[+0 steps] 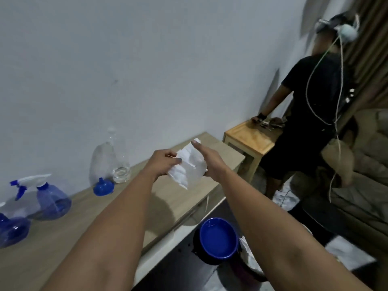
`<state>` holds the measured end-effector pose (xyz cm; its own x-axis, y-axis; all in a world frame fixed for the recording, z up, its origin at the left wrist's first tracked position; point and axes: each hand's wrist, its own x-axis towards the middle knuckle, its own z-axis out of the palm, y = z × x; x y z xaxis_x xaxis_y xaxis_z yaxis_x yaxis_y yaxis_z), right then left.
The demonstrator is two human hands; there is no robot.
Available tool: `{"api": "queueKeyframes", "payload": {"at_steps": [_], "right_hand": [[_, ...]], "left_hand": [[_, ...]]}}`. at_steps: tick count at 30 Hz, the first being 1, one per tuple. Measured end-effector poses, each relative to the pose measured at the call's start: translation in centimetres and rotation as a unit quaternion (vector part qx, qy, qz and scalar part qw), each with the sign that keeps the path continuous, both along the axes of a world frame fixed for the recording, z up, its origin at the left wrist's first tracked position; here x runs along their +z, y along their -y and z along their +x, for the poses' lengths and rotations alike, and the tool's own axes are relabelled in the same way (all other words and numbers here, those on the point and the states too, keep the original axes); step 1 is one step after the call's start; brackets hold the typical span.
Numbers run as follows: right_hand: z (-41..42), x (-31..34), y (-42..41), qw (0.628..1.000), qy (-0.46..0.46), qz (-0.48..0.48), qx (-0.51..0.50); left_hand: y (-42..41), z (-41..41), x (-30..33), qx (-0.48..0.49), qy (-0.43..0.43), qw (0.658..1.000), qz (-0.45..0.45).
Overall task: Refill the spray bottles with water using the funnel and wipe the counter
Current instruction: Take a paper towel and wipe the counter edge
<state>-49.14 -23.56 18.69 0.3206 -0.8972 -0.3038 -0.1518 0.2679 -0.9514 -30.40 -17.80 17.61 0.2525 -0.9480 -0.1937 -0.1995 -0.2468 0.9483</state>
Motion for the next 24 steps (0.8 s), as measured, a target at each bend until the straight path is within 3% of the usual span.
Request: {"api": "queueKeyframes", "payload": {"at_steps": [3,8,14,18,24], "right_hand": [[-2.9,0.7,0.1,0.997,-0.020,-0.048,-0.049],[-9.0,0.8,0.4,0.986,-0.005,-0.046,-0.161],[-15.8,0.8,0.8,0.994,-0.014,-0.081,-0.073],[-19.6,0.5,2.1,0.998,-0.033,-0.027,-0.052],[-27.0,-1.8,6.4,0.974,-0.055,-0.040,-0.218]], "left_hand": [[1.9,-2.6,0.8,-0.043,0.036,0.998,-0.013],[4.9,-8.1,1.4,-0.098,0.041,0.994,-0.015],[8.2,-15.5,2.2,-0.102,-0.157,0.981,0.053],[10.2,-20.2,2.5,-0.119,-0.233,0.962,0.083],[15.5,-27.5,1.1,-0.182,-0.136,0.971,0.079]]}}
